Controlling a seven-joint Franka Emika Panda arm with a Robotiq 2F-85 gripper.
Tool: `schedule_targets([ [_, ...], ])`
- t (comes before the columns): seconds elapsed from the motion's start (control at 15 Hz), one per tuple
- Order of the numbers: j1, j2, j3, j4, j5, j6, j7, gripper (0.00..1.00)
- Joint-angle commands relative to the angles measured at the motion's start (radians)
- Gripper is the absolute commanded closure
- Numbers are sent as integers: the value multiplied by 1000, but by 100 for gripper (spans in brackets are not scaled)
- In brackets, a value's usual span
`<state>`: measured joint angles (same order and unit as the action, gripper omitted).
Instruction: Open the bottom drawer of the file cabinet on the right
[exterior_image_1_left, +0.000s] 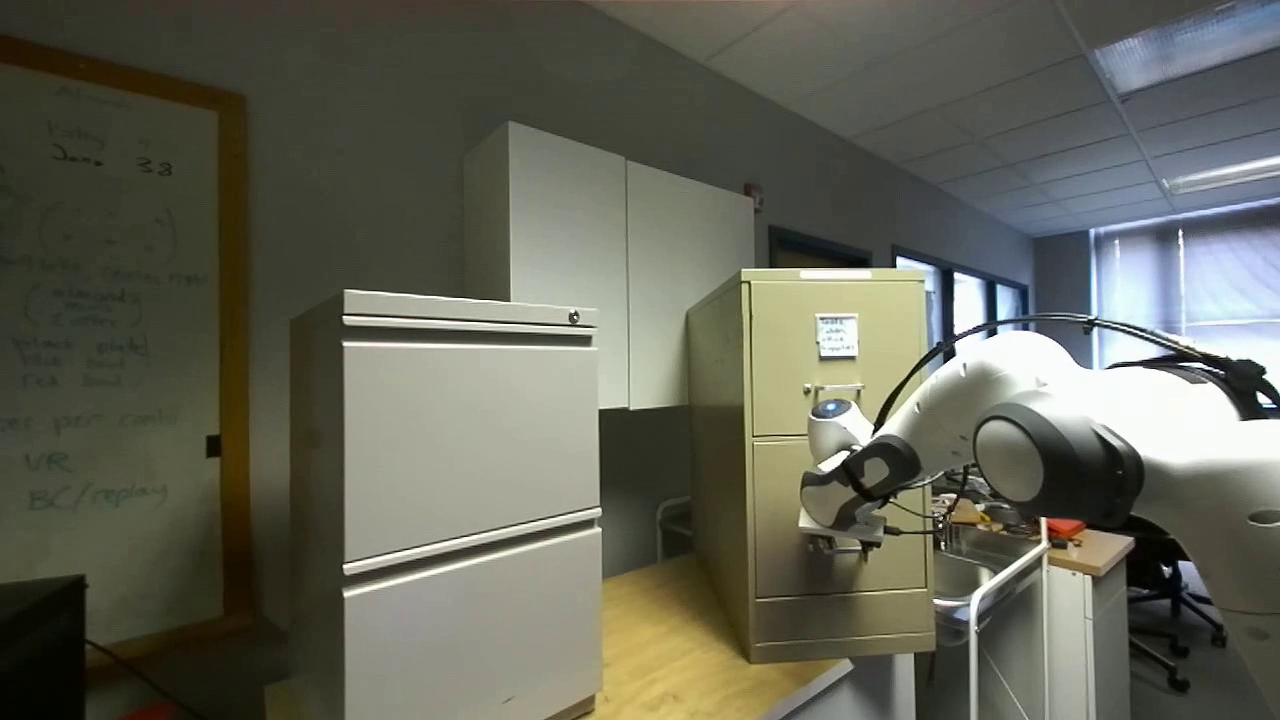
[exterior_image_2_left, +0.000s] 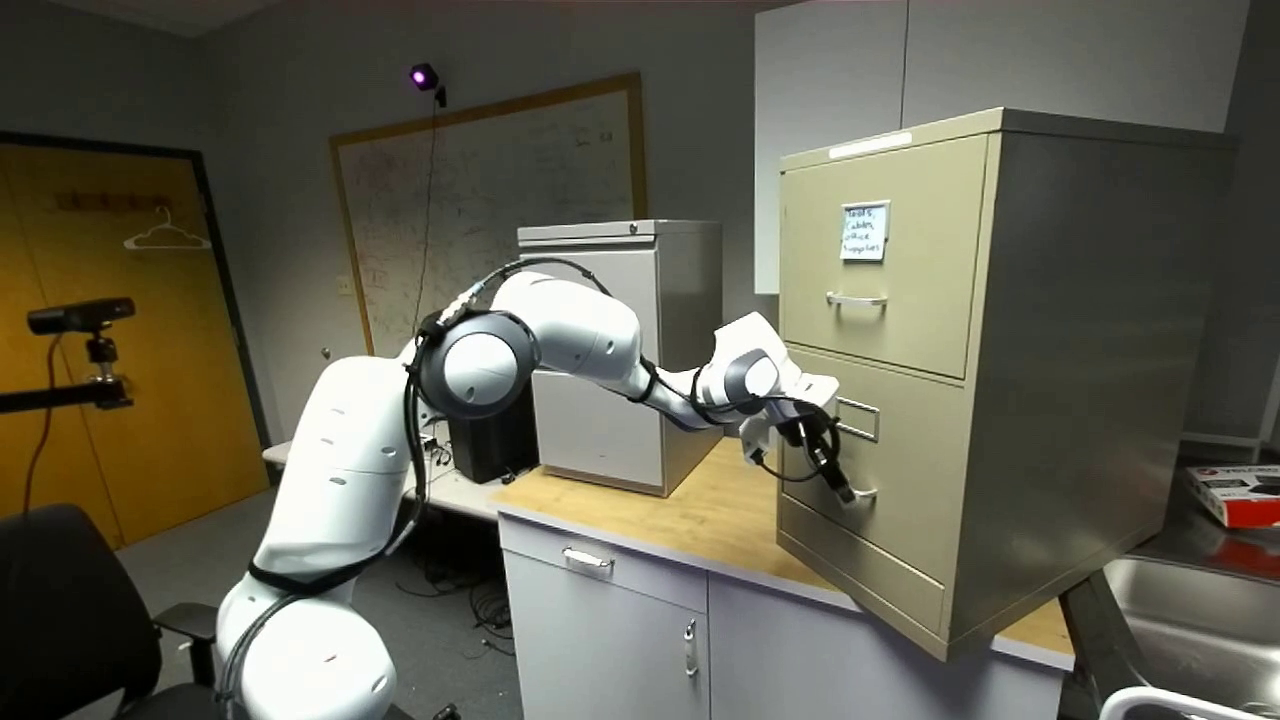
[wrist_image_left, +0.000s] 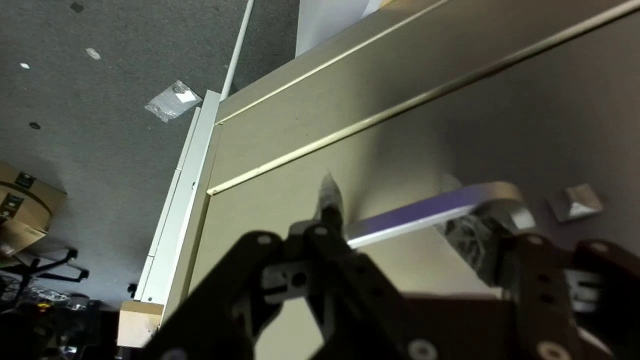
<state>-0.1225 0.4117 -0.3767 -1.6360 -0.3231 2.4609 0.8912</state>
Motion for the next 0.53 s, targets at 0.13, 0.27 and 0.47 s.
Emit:
schedule_targets([
  [0.13, -9, 39, 40, -6, 89, -1, 55, 73],
  [0.27, -1, 34, 49, -11, 115, -15, 69, 76],
  [0.47, 57, 19, 20, -34, 42, -19, 167, 81],
])
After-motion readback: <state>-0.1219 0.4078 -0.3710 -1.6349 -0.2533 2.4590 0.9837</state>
